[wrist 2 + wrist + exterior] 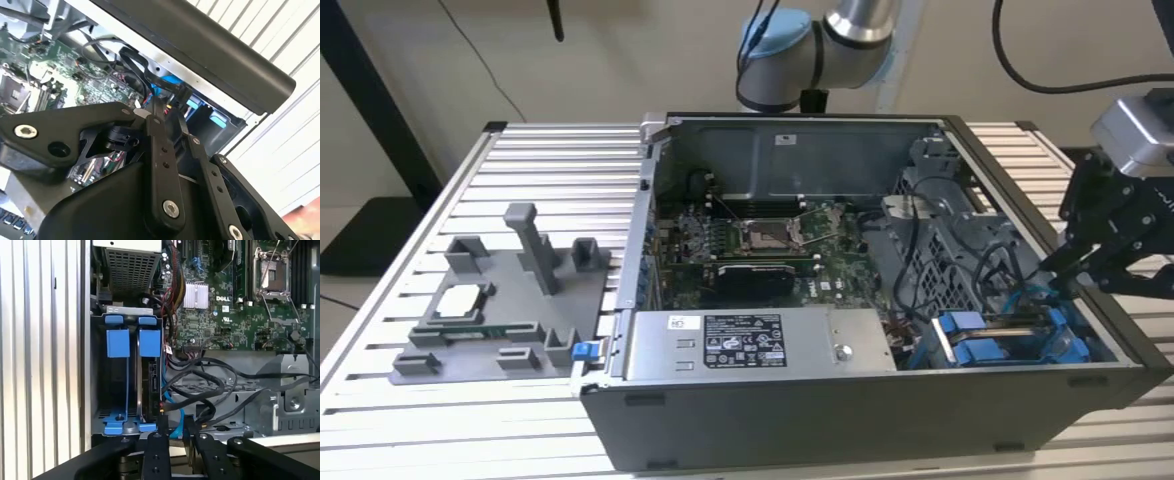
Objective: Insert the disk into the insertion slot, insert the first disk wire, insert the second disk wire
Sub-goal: 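Insert the second disk wire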
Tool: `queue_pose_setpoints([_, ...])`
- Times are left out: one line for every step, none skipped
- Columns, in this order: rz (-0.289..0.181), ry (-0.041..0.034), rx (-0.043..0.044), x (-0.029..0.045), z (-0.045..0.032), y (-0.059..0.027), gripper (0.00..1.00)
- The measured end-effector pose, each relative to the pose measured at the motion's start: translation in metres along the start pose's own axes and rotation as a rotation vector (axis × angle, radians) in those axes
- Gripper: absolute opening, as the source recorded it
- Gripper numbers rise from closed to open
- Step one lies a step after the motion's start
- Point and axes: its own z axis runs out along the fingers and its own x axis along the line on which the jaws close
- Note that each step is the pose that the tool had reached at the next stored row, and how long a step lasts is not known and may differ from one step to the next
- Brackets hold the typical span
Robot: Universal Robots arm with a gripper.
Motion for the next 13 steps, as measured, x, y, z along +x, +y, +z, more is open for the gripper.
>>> queue_pose_setpoints([0.0,-0.0069,-0.0005,0.002,-0.0005,-0.0007,1.0])
queue_pose_setpoints([0.0,-0.0118,-0.0011,0.0042,-0.001,-0.0013,1.0])
queue_pose_setpoints([-0.001,-0.0156,-0.0021,0.0065,-0.0015,-0.0019,1.0])
queue_pose_setpoints([0.0,-0.0199,-0.0033,0.0091,-0.0021,-0.0024,1.0])
queue_pose_setpoints([-0.001,-0.0242,-0.0042,0.0117,-0.0027,-0.003,1.0])
queue_pose_setpoints([-0.001,-0.0297,-0.0051,0.0145,-0.0029,-0.0036,1.0])
queue_pose_setpoints([-0.001,-0.0364,-0.0057,0.017,-0.003,-0.0043,1.0])
queue_pose_setpoints([-0.001,-0.0439,-0.006,0.0192,-0.0029,-0.0049,1.0])
queue_pose_setpoints([-0.002,-0.0513,-0.0062,0.0209,-0.0025,-0.0058,1.0])
queue_pose_setpoints([-0.002,-0.0596,-0.0064,0.022,-0.002,-0.0067,1.0])
queue_pose_setpoints([-0.003,-0.0698,-0.0067,0.0227,-0.0016,-0.0077,1.0])
queue_pose_setpoints([-0.004,-0.0805,-0.007,0.0234,-0.0011,-0.0088,1.0])
queue_pose_setpoints([-0.004,-0.089,-0.0073,0.0241,-0.0006,-0.0098,1.0])
